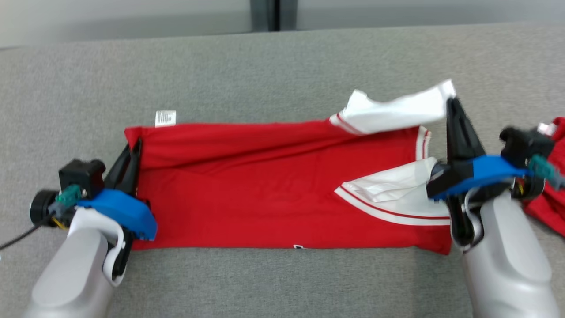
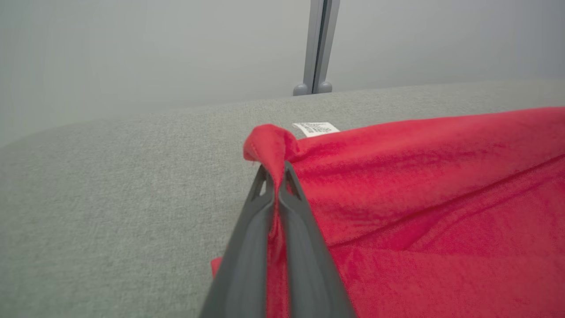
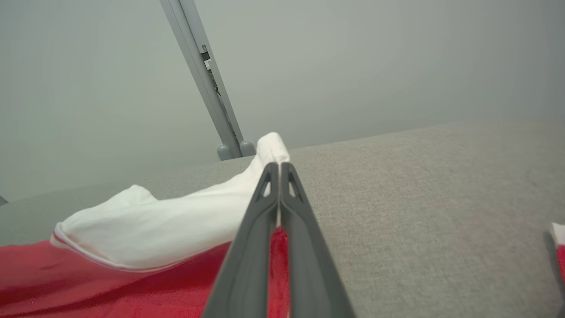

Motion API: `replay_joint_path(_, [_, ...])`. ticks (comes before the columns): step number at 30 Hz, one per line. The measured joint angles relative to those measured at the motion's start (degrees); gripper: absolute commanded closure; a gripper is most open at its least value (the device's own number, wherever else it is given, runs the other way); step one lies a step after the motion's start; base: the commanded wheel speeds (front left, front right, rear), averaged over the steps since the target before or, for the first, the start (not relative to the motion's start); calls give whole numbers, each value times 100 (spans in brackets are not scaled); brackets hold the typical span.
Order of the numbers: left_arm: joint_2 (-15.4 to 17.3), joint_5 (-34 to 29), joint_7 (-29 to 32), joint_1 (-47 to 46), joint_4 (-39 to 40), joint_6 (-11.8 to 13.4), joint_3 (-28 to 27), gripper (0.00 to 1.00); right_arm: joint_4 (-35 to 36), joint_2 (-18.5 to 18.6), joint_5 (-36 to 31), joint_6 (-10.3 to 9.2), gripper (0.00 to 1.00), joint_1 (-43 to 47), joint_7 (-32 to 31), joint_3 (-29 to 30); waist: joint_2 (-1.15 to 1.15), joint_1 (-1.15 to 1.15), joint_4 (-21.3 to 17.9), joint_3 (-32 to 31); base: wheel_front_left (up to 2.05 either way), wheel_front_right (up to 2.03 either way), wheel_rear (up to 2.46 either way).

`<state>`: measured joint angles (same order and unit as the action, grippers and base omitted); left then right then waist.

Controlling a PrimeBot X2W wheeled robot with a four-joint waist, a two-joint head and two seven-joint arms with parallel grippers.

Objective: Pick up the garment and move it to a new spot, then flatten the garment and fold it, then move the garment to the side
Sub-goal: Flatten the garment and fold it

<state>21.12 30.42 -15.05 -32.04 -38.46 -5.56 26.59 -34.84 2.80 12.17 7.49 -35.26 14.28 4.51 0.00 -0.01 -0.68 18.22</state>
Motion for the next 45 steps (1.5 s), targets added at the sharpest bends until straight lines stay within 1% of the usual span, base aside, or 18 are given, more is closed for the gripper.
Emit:
replay_joint_path(4, [-88, -132, -1, 383, -78, 35, -194, 100, 276, 1, 400, 0, 100, 660, 20, -169, -1, 0, -148, -234, 0, 0, 0])
replay_joint_path(9, [-194, -285, -1, 677, -194, 46, -385, 100, 370, -2, 855, 0, 100, 1245, 19, -403, -1, 0, -252, -362, 0, 0, 0])
replay_joint_path(16, [-374, -425, -1, 1033, -312, 82, -692, 100, 87, -7, 1193, 0, 100, 1588, -5, -705, -1, 1, -271, -411, 0, 0, 0])
replay_joint_path(17, [-400, -478, -1, 1085, -307, 99, -713, 86, 32, -4, 1209, 0, 100, 1583, -4, -699, -1, 1, -263, -419, 0, 0, 0])
replay_joint_path(18, [-437, -530, 0, 1131, -287, 121, -750, 60, -45, -3, 1243, 0, 100, 1579, -8, -683, -1, 1, -250, -434, 0, 0, 0])
replay_joint_path(19, [-483, -549, 0, 1180, -226, 183, -826, 0, -108, -4, 1262, -1, 53, 1578, -8, -676, -1, 1, -238, -443, 0, 0, 0])
replay_joint_path(20, [-527, -613, -1, 1223, -144, 255, -916, 0, -146, -4, 1261, -1, 13, 1573, -7, -657, -1, 1, -219, -452, 0, 0, 0])
replay_joint_path(21, [-558, -643, -1, 1260, -67, 297, -993, 0, -182, -4, 1258, 0, 0, 1553, -4, -637, -1, 1, -196, -467, 0, 0, 0])
replay_joint_path(25, [-715, -875, 0, 1555, 301, 356, -1240, 0, -275, -4, 1224, -1, 0, 1443, 23, -479, -1, 1, -71, -556, 0, 0, 0])
replay_joint_path(28, [-827, -1020, -1, 1742, 667, 407, -1512, 0, -452, -2, 1072, -1, 0, 1362, 42, -345, -1, 1, 41, -618, 0, 0, 0])
replay_joint_path(33, [-1005, -1295, -1, 2047, 994, 299, -1746, 0, -1088, 1, 532, -1, 0, 1115, -189, 13, -1, 1, 261, -629, 0, 0, 0])
replay_joint_path(37, [-1111, -1438, -1, 2104, 1069, 213, -1909, 0, -1580, 14, 324, -1, 0, 896, -369, 122, -1, 1, 421, -596, 0, 0, 0])
replay_joint_path(38, [-1149, -1460, -1, 2111, 1070, 197, -1946, 0, -1679, 36, 328, -2, 5, 847, -433, 73, -1, 1, 458, -588, 0, 0, 0])
replay_joint_path(39, [-1177, -1485, -1, 2115, 1069, 164, -1996, 0, -1758, 59, 364, -7, 56, 790, -466, 8, -1, 1, 484, -574, 0, 0, 0])
replay_joint_path(40, [-1193, -1501, -1, 2115, 1074, 147, -2027, 0, -1835, 85, 420, -10, 100, 751, -486, -58, -1, 0, 503, -560, 0, 0, 0])
replay_joint_path(45, [-1228, -1631, -1, 2103, 1109, 47, -2215, 0, -2042, 96, 613, -8, 100, 591, -432, -398, -1, 1, 485, -474, 0, 0, 0])
